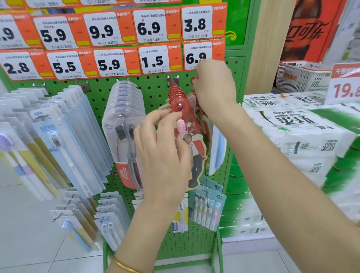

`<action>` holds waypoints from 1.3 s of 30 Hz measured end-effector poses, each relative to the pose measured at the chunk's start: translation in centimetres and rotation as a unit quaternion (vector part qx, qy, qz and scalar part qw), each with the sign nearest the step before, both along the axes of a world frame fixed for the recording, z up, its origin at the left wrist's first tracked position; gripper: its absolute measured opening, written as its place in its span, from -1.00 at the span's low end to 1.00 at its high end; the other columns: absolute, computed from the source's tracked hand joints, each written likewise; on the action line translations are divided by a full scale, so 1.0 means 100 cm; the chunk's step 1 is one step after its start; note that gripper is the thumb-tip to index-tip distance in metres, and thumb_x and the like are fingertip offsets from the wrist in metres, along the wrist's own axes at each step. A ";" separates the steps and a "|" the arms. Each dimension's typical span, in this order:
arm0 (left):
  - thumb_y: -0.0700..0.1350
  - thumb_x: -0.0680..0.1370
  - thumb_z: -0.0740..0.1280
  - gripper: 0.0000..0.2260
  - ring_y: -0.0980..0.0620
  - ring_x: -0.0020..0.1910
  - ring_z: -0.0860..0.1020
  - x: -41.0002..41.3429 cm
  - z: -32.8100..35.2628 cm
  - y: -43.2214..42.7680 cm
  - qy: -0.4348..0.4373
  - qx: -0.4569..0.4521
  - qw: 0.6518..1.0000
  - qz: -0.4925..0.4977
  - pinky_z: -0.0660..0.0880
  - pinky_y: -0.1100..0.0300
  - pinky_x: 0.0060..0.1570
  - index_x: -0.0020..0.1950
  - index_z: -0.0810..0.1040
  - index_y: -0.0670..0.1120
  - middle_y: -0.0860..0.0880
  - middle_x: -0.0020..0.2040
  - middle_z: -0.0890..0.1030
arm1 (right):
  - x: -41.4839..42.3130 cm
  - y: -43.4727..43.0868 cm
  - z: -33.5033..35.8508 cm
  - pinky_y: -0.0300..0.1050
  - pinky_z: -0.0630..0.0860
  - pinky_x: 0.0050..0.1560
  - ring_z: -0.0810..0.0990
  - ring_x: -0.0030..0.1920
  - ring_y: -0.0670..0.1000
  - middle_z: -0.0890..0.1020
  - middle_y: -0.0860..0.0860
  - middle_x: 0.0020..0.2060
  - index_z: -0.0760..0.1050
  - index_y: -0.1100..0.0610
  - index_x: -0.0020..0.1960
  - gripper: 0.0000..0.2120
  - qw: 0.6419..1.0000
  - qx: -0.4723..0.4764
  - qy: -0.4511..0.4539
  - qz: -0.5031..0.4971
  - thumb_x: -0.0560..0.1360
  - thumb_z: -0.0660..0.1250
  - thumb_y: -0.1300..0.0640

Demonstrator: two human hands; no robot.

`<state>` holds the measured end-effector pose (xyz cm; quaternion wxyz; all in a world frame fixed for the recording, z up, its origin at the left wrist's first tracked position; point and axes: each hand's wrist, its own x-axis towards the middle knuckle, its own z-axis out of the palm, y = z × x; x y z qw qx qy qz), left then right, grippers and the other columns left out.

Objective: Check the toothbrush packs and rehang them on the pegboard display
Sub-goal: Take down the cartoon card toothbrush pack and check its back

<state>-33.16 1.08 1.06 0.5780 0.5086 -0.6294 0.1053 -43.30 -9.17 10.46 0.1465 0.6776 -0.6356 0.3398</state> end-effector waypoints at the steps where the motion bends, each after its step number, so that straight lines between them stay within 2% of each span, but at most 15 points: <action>1: -0.37 0.45 0.29 -0.63 -0.02 0.21 0.35 -0.002 -0.002 0.002 0.001 0.001 1.000 -0.005 0.21 0.30 0.27 0.22 0.52 -0.13 -0.09 0.20 0.44 | -0.002 0.005 -0.003 -0.13 0.21 -0.35 0.32 -0.29 0.08 0.26 0.01 -0.43 0.11 0.14 -0.38 -0.60 1.000 -0.006 -0.002 -0.002 0.50 0.22 0.40; 7: -0.40 0.42 0.29 -0.61 0.00 0.22 0.33 -0.011 -0.013 0.010 0.015 0.013 0.999 -0.030 0.16 0.35 0.27 0.22 0.51 -0.15 -0.11 0.20 0.43 | -0.012 0.031 -0.013 -0.05 0.14 -0.40 0.33 -0.30 0.11 0.35 0.05 -0.39 0.14 0.15 -0.37 -0.66 0.998 -0.055 -0.025 -0.003 0.50 0.19 0.31; 12: -0.38 0.44 0.28 -0.63 0.02 0.24 0.33 -0.018 -0.024 0.013 0.015 0.041 0.998 -0.043 0.11 0.42 0.29 0.21 0.51 -0.12 -0.05 0.21 0.40 | -0.017 0.051 -0.016 -0.05 0.12 -0.42 0.35 -0.28 0.11 0.41 0.05 -0.34 0.28 0.17 -0.26 -0.82 0.998 -0.063 -0.025 0.002 0.50 0.18 0.31; 16: -0.32 0.47 0.27 -0.66 0.06 0.22 0.33 -0.021 -0.032 0.015 0.018 0.064 0.996 -0.061 0.12 0.45 0.25 0.21 0.51 -0.09 -0.02 0.18 0.40 | -0.027 0.068 -0.026 -0.07 0.21 -0.32 0.42 -0.24 0.13 0.49 0.07 -0.29 0.44 0.23 -0.16 -0.92 0.998 -0.054 -0.040 0.012 0.49 0.20 0.31; 18: -0.24 0.50 0.24 -0.69 0.09 0.24 0.34 -0.024 -0.034 0.017 0.035 0.084 0.991 -0.094 0.18 0.42 0.26 0.24 0.50 -0.07 0.03 0.19 0.38 | -0.036 0.077 -0.036 -0.02 0.35 -0.27 0.49 -0.19 0.15 0.57 0.11 -0.26 0.50 0.26 -0.11 -0.90 0.997 -0.044 -0.048 0.031 0.52 0.21 0.28; 20: -0.16 0.55 0.22 -0.70 0.11 0.24 0.35 -0.027 -0.036 0.020 0.059 0.109 0.982 -0.142 0.30 0.29 0.25 0.27 0.47 -0.03 0.09 0.18 0.35 | -0.046 0.087 -0.047 0.01 0.44 -0.17 0.53 -0.16 0.16 0.61 0.13 -0.24 0.54 0.25 -0.08 -0.86 0.995 -0.035 -0.069 0.057 0.53 0.22 0.22; 22: -0.09 0.57 0.24 -0.70 0.10 0.23 0.38 -0.029 -0.039 0.022 0.076 0.132 0.972 -0.180 0.37 0.15 0.25 0.31 0.43 -0.02 0.13 0.18 0.36 | -0.058 0.098 -0.058 -0.02 0.44 -0.10 0.56 -0.18 0.10 0.63 0.08 -0.26 0.58 0.23 -0.07 -0.86 0.989 -0.029 -0.114 0.091 0.53 0.26 0.21; 24: 0.03 0.56 0.24 -0.64 0.08 0.25 0.39 -0.032 -0.045 0.022 0.086 0.163 0.962 -0.203 0.40 0.08 0.25 0.34 0.40 0.00 0.17 0.18 0.37 | -0.068 0.106 -0.069 -0.23 0.43 -0.19 0.52 -0.28 -0.05 0.56 -0.05 -0.34 0.60 0.20 -0.07 -0.90 0.979 0.001 -0.164 0.123 0.51 0.31 0.22; 26: 0.15 0.53 0.21 -0.58 0.15 0.27 0.39 -0.035 -0.050 0.022 0.100 0.210 0.943 -0.236 0.39 0.13 0.26 0.35 0.39 0.04 0.15 0.21 0.40 | -0.075 0.110 -0.080 -0.31 0.39 -0.26 0.46 -0.35 -0.17 0.50 -0.15 -0.39 0.60 0.16 -0.08 -0.92 0.967 0.043 -0.194 0.160 0.50 0.33 0.23; 28: 0.19 0.53 0.21 -0.64 0.27 0.25 0.40 -0.037 -0.053 0.023 0.126 0.274 0.909 -0.288 0.36 0.28 0.24 0.29 0.39 0.13 0.15 0.23 0.44 | -0.078 0.112 -0.090 -0.24 0.41 -0.24 0.46 -0.36 -0.17 0.51 -0.16 -0.39 0.60 0.14 -0.09 -0.93 0.953 0.074 -0.217 0.199 0.49 0.33 0.24; 31: 0.12 0.53 0.27 -0.81 0.37 0.04 0.51 -0.039 -0.058 0.024 0.148 0.326 0.873 -0.332 0.41 0.43 0.00 0.12 0.47 0.15 0.20 0.07 0.56 | -0.080 0.112 -0.103 -0.23 0.42 -0.22 0.48 -0.36 -0.15 0.53 -0.12 -0.37 0.57 0.06 -0.14 -0.89 0.938 0.100 -0.246 0.221 0.49 0.34 0.25; 34: -0.09 0.56 0.31 -0.90 0.35 -0.24 0.54 -0.042 -0.062 0.025 0.181 0.327 0.860 -0.347 0.41 0.47 -0.24 0.05 0.54 -0.05 0.29 -0.24 0.60 | -0.082 0.111 -0.117 -0.24 0.45 -0.23 0.50 -0.37 -0.15 0.59 -0.08 -0.35 0.55 -0.04 -0.19 -0.82 0.923 0.107 -0.302 0.213 0.48 0.35 0.23; 37: -0.14 0.58 0.28 -0.92 0.39 -0.26 0.55 -0.045 -0.067 0.024 0.212 0.330 0.853 -0.343 0.40 0.52 -0.25 0.04 0.54 -0.08 0.31 -0.27 0.60 | -0.089 0.112 -0.137 -0.24 0.45 -0.24 0.50 -0.36 -0.18 0.61 -0.08 -0.32 0.54 -0.04 -0.19 -0.85 0.906 0.112 -0.361 0.189 0.52 0.32 0.15; 39: -0.06 0.58 0.28 -0.90 0.36 -0.17 0.55 -0.044 -0.075 0.020 0.230 0.322 0.861 -0.319 0.41 0.50 -0.18 0.04 0.56 -0.03 0.23 -0.17 0.62 | -0.095 0.116 -0.156 -0.20 0.38 -0.28 0.44 -0.39 -0.19 0.55 -0.10 -0.38 0.53 0.03 -0.25 -0.78 0.910 0.158 -0.338 0.178 0.56 0.27 0.05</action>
